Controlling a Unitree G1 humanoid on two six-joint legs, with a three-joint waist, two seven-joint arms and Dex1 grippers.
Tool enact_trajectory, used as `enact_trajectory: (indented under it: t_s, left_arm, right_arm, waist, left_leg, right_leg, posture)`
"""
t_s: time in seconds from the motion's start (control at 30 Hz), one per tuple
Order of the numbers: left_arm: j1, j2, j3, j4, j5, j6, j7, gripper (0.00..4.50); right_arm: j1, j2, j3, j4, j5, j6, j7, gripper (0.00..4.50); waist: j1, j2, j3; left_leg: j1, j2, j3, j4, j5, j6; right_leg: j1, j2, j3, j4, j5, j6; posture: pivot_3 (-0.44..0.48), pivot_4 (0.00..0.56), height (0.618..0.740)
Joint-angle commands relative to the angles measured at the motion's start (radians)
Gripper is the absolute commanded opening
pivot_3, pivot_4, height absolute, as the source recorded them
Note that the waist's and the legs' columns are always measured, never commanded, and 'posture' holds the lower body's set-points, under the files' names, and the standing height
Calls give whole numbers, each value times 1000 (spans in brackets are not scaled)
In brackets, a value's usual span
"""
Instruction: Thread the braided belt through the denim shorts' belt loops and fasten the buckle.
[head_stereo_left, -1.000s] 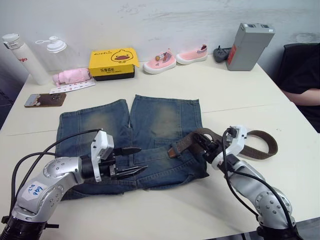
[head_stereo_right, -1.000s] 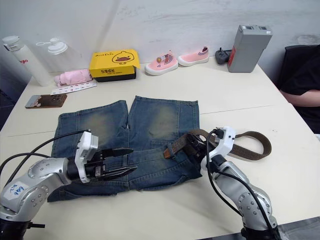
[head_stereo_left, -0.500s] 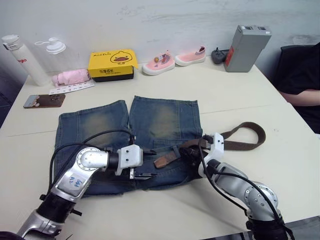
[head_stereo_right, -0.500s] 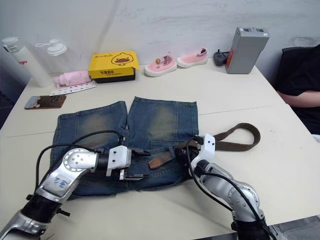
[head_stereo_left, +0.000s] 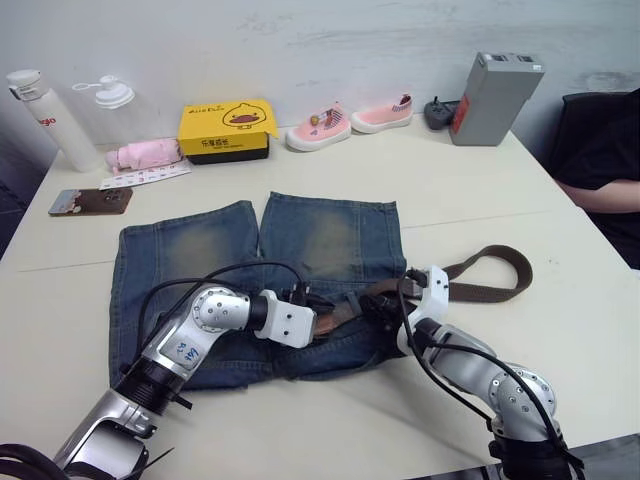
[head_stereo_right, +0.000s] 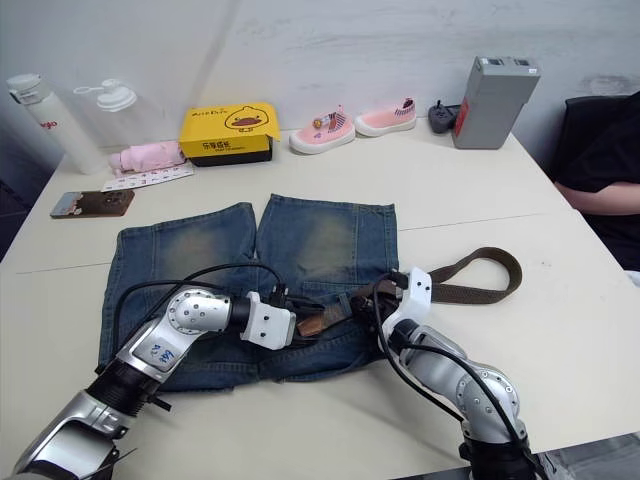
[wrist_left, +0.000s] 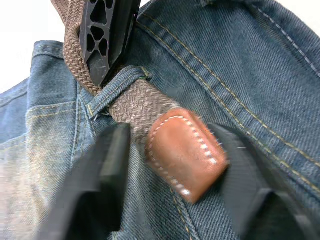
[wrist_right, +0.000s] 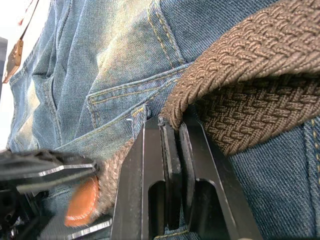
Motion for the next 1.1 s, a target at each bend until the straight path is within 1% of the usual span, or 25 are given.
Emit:
enact_trajectory:
  t_s: [0.03,0.13,0.23,0.33,0.4,0.43,0.47,0.5,0.53,0.63,0.67,0.7,0.73,0.8,0.87,0.9,0.93,1.0,1.03,1.07,1.1]
  left_arm:
    - [-15,9,21,17,32,-28,21,807]
    - [-8,24,24,-4,45,-59,25,5]
    - [5,41,30,-16,59,-103,37,5]
    - [28,54,48,-37,44,-119,46,5]
    - [30,59,54,-36,43,-128,50,6]
    - [31,63,57,-34,43,-132,50,6]
    - [32,65,58,-33,41,-132,48,6]
    - [32,68,59,-33,38,-133,46,6]
    - [32,70,60,-35,36,-134,44,6]
    - [24,73,64,-49,21,-125,35,6]
    - [21,71,68,-55,11,-115,31,6]
    - [15,69,72,-62,-2,-104,26,6]
    - [11,65,76,-70,-16,-88,20,6]
    - [3,55,77,-86,-46,-52,3,6]
    - [-8,39,72,-95,-66,-23,-9,6]
    - [-16,27,67,-97,-72,-12,-14,6]
    - [-21,19,64,-97,-76,-5,-18,6]
    - [-30,-3,57,-99,-93,24,-30,6]
    - [-33,-8,55,-96,-102,32,-41,6]
    - [-35,-13,57,-92,-109,43,-45,6]
    - [-36,-16,60,-89,-112,49,-48,6]
  right_arm:
    - [22,1,0,1,-10,27,-29,0]
    - [25,-1,-4,-4,-9,29,-35,0]
    - [23,1,-11,-15,-1,26,-44,0]
    - [22,13,-53,-34,34,-8,-70,0]
    - [28,19,-85,-57,88,-33,-77,761]
    - [31,13,-96,-73,125,-40,-76,1024]
    - [33,5,-104,-88,162,-43,-76,1478]
    - [34,-3,-112,-102,198,-48,-79,2090]
    - [37,-22,-124,-115,235,-50,-83,2499]
    - [49,-121,-162,-155,311,-32,-51,3840]
    - [52,-168,-173,-173,327,-17,-18,4091]
    - [54,-235,-177,-202,330,11,33,4473]
    - [55,-303,-176,-236,314,42,92,4473]
    - [68,-429,-166,-308,230,85,239,4473]
    - [81,-534,-141,-396,83,79,399,4473]
    - [89,-586,-109,-436,-17,64,473,4473]
    - [97,-619,-84,-461,-93,48,528,4473]
    - [96,-743,67,-520,-364,-11,618,4473]
    - [86,-795,167,-528,-510,-55,651,4473]
    - [73,-834,261,-523,-642,-100,679,4473]
    - [69,-850,316,-512,-730,-137,702,4473]
  waist:
    - [-1,1,0]
    - [-1,1,-1]
    - [-1,1,-1]
    - [-3,1,0]
    - [-3,2,0]
    - [-3,3,1]
    - [-3,3,1]
    - [-3,3,2]
    - [-3,3,2]
    - [-2,4,4]
    - [-2,4,4]
    - [-1,4,4]
    - [-1,5,5]
    - [1,5,7]
    - [2,4,7]
    - [3,4,7]
    - [3,4,7]
    - [5,4,7]
    - [4,3,7]
    - [4,4,7]
    - [4,4,7]
  left_leg:
    - [0,0,0,0,0,0]
    - [0,0,0,-1,0,0]
    - [0,0,0,-1,0,0]
    - [0,0,0,-1,0,0]
    - [0,0,0,-1,0,0]
    - [0,0,0,-1,0,0]
    - [0,0,0,-1,0,0]
    - [0,0,0,-1,0,0]
    - [0,0,0,-1,0,0]
    - [-1,0,0,-1,0,0]
    - [-1,0,0,-1,0,1]
    - [-1,0,0,-1,0,1]
    - [-1,0,0,-1,0,1]
    - [-2,-1,1,-1,0,2]
    - [-4,0,0,-1,0,1]
    - [-6,0,0,-1,0,1]
    - [-8,0,-1,-1,0,1]
    - [-8,0,-1,0,0,1]
    - [-9,-1,-1,0,0,1]
    - [-10,-1,-1,1,0,1]
    - [-10,-2,-1,1,0,1]
  right_leg:
    - [0,-1,0,0,0,0]
    - [0,0,0,0,0,0]
    - [-1,0,-1,-1,0,0]
    - [0,0,-1,-1,0,0]
    - [-1,0,-1,-1,0,0]
    - [-1,0,-1,-1,0,0]
    - [-1,0,-1,-1,0,0]
    - [-1,0,-1,-1,0,0]
    - [-1,-1,-1,-1,0,0]
    - [-1,-1,-1,-1,0,0]
    - [-1,-1,-1,-1,0,0]
    - [-1,-1,-1,-1,0,0]
    - [-1,0,-1,-2,0,0]
    - [-1,-1,-1,-2,0,0]
    - [-1,0,-1,-3,0,0]
    - [-1,1,-2,-4,0,0]
    - [-1,2,-3,-5,0,0]
    - [-1,2,-3,-6,1,2]
    - [-1,2,-3,-6,1,2]
    - [-1,2,-3,-7,2,3]
    - [-1,2,-2,-7,3,4]
  posture:
    - [0,150,706]
    - [0,150,706]
    - [0,150,706]
    - [0,150,706]
    - [0,150,706]
    - [0,150,706]
    - [0,150,706]
    - [0,150,706]
    - [0,150,706]
    - [0,150,706]
    - [0,150,706]
    - [0,150,706]
    - [0,150,706]
    - [0,150,706]
    - [0,150,706]
    - [0,150,706]
    - [0,150,706]
    - [0,150,706]
    - [0,150,706]
    - [0,150,706]
    - [0,150,706]
